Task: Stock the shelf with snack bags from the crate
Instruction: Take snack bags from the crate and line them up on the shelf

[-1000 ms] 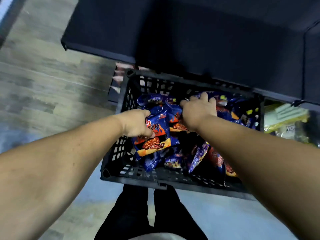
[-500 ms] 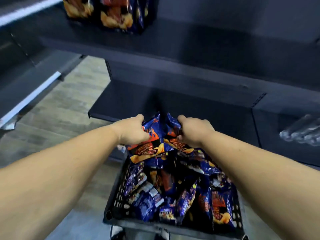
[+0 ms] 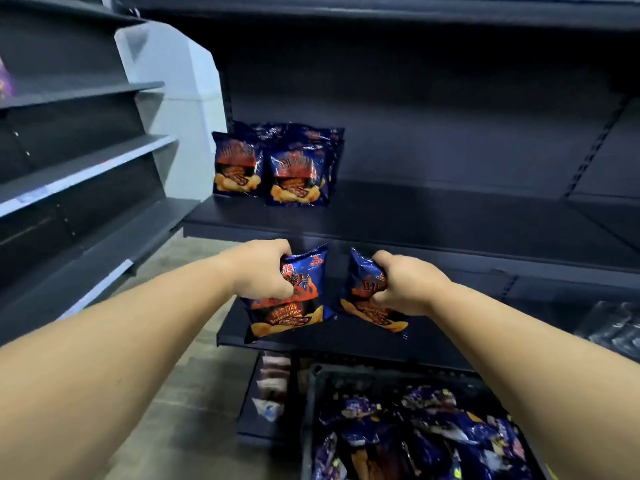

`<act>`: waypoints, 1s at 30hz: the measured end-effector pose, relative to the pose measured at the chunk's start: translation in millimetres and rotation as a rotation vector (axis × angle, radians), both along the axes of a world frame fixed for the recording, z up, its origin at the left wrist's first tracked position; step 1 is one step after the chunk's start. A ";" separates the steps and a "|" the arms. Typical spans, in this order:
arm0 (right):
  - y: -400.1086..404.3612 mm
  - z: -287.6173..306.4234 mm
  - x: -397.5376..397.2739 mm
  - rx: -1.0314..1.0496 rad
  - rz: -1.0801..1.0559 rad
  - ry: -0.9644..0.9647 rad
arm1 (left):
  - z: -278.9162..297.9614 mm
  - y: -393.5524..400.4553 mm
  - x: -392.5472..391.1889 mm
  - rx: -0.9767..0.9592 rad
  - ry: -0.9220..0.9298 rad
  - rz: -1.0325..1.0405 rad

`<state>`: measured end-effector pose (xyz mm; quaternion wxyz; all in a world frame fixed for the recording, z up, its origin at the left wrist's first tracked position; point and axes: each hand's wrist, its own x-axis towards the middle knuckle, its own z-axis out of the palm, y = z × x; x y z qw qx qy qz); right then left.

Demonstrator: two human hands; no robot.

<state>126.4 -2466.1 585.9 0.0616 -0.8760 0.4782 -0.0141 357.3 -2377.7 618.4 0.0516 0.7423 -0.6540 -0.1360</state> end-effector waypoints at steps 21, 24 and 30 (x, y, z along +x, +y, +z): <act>-42.5 122.3 98.9 -0.216 0.115 -0.056 | 101.6 -54.0 108.5 -0.180 -0.148 0.040; -54.5 123.6 120.5 -0.206 0.141 -0.044 | 101.4 -71.2 123.6 -0.157 -0.219 0.063; -84.2 125.0 168.1 -0.143 0.134 -0.014 | 104.2 -117.0 159.1 -0.104 -0.272 0.013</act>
